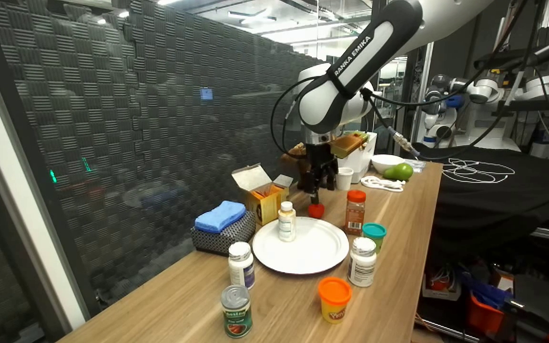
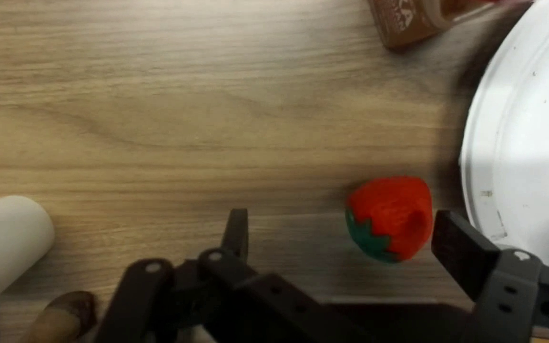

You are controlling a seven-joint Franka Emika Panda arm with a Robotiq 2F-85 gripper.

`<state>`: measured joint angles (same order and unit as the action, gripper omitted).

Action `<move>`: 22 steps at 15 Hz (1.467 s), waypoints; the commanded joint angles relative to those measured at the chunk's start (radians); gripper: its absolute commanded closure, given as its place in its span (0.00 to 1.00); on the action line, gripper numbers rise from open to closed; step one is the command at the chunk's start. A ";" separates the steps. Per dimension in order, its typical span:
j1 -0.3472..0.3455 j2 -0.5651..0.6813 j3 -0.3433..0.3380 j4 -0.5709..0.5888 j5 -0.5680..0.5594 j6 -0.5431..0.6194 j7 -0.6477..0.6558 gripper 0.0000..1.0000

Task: Pick up all the bottles and the orange ball from the table and put them in the plate

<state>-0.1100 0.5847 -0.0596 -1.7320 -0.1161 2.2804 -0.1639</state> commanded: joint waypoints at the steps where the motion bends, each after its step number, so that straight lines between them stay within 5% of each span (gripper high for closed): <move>1: 0.006 0.041 0.000 0.056 -0.005 -0.009 0.003 0.00; 7: 0.003 0.075 0.011 0.068 0.002 -0.033 -0.008 0.00; 8: 0.004 0.079 0.011 0.069 0.000 -0.037 -0.007 0.06; 9: 0.005 0.082 0.009 0.072 -0.002 -0.040 -0.005 0.25; 15: 0.007 0.080 -0.003 0.073 -0.012 -0.040 0.005 0.72; 22: 0.018 0.014 -0.019 0.061 -0.035 -0.014 0.023 0.74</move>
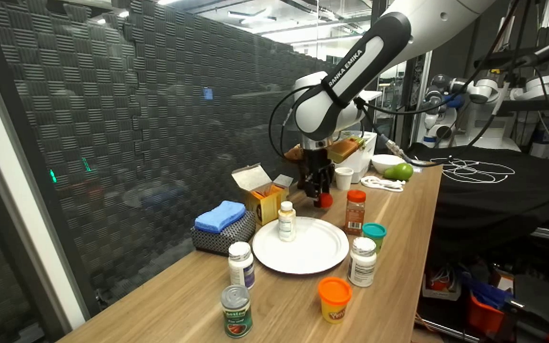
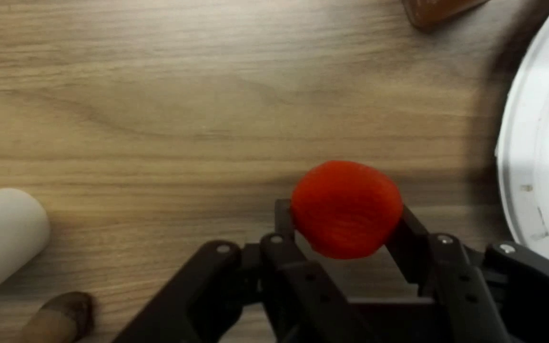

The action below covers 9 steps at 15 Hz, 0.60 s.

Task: Pick up all the bottles and the orange ball from the table and put them in the plate

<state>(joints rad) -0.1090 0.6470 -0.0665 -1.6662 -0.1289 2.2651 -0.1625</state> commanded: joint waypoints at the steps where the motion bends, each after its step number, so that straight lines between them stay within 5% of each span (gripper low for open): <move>1: 0.017 -0.068 -0.007 -0.016 -0.018 0.000 0.022 0.74; 9: -0.026 -0.181 0.113 -0.164 0.174 -0.059 -0.102 0.74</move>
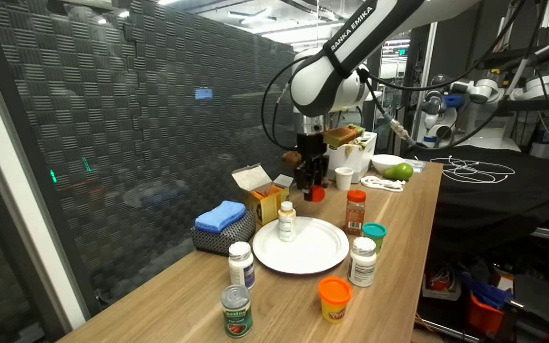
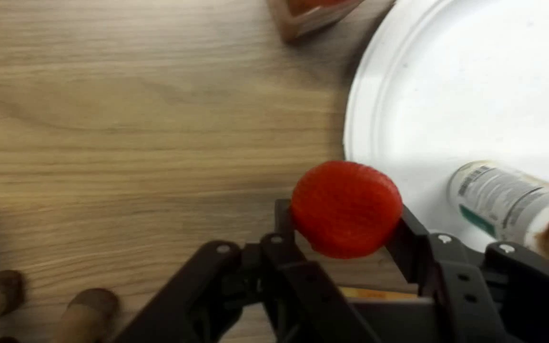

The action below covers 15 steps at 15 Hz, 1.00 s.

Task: Pick up all the bottles and the orange ball from the table and put them in the plate

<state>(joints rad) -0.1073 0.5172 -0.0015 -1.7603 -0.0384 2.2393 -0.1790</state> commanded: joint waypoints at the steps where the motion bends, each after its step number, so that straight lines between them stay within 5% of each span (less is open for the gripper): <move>1: -0.035 -0.054 0.060 -0.088 0.107 -0.041 -0.130 0.74; 15: -0.111 -0.078 0.161 -0.206 0.365 0.096 -0.691 0.74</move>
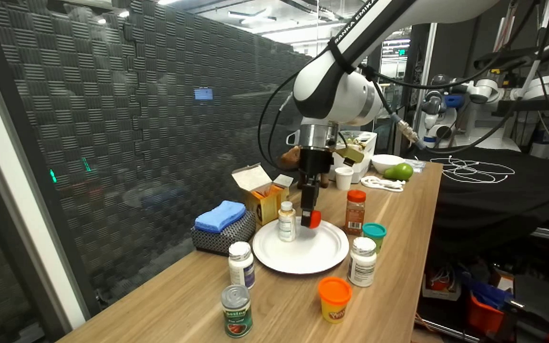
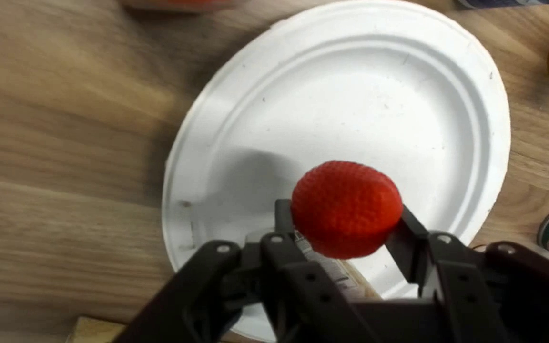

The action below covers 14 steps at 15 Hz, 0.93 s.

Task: Pick up all the bottles and the orange ball from the table and put them in the plate

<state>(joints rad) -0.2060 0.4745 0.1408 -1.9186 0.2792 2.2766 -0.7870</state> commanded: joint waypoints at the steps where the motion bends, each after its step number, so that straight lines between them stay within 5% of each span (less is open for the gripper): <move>1: -0.010 -0.033 0.018 -0.055 0.052 0.081 -0.105 0.74; 4: -0.007 -0.027 0.019 -0.071 0.052 0.129 -0.150 0.74; 5: -0.008 -0.027 0.020 -0.076 0.051 0.142 -0.163 0.66; 6: -0.010 -0.028 0.023 -0.082 0.054 0.153 -0.178 0.24; 8: -0.014 -0.033 0.028 -0.091 0.060 0.173 -0.202 0.22; 11: -0.016 -0.037 0.031 -0.101 0.065 0.196 -0.231 0.01; 14: -0.016 -0.041 0.031 -0.116 0.061 0.223 -0.256 0.00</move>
<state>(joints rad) -0.2060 0.4716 0.1524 -1.9903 0.3109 2.4576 -0.9939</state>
